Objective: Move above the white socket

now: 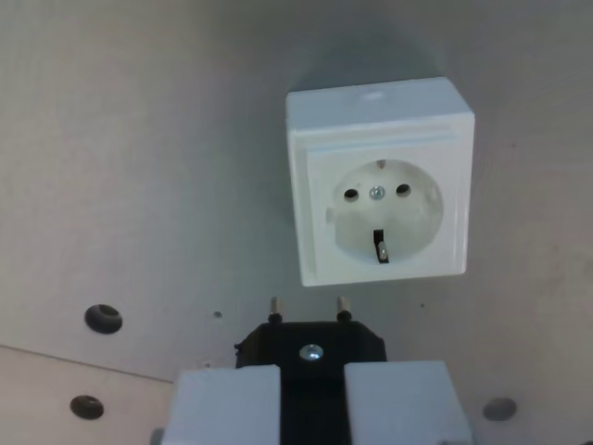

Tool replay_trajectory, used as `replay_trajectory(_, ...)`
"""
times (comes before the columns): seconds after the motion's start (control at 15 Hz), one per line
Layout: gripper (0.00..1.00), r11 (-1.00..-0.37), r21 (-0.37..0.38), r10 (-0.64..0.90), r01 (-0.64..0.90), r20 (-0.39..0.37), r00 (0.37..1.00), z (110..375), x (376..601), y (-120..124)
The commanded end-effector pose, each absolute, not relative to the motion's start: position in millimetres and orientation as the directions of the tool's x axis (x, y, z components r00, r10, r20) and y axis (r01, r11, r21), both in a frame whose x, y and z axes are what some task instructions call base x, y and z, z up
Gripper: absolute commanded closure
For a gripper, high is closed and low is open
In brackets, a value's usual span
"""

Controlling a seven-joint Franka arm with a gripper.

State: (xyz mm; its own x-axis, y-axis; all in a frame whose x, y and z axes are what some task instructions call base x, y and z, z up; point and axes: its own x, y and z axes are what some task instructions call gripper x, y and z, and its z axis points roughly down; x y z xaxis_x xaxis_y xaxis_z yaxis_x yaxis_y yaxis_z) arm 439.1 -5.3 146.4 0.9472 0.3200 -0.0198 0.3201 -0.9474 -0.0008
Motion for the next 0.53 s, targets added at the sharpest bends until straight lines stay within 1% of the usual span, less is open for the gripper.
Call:
replay_trajectory(0.07,1.0,-0.922,0.032,0.385,0.386,-0.021,0.922,135.8,448.3,-13.4)
replay_trajectory(0.53,1.0,-0.917,0.026,0.396,0.397,-0.031,0.918,117.7,454.3,-23.7)
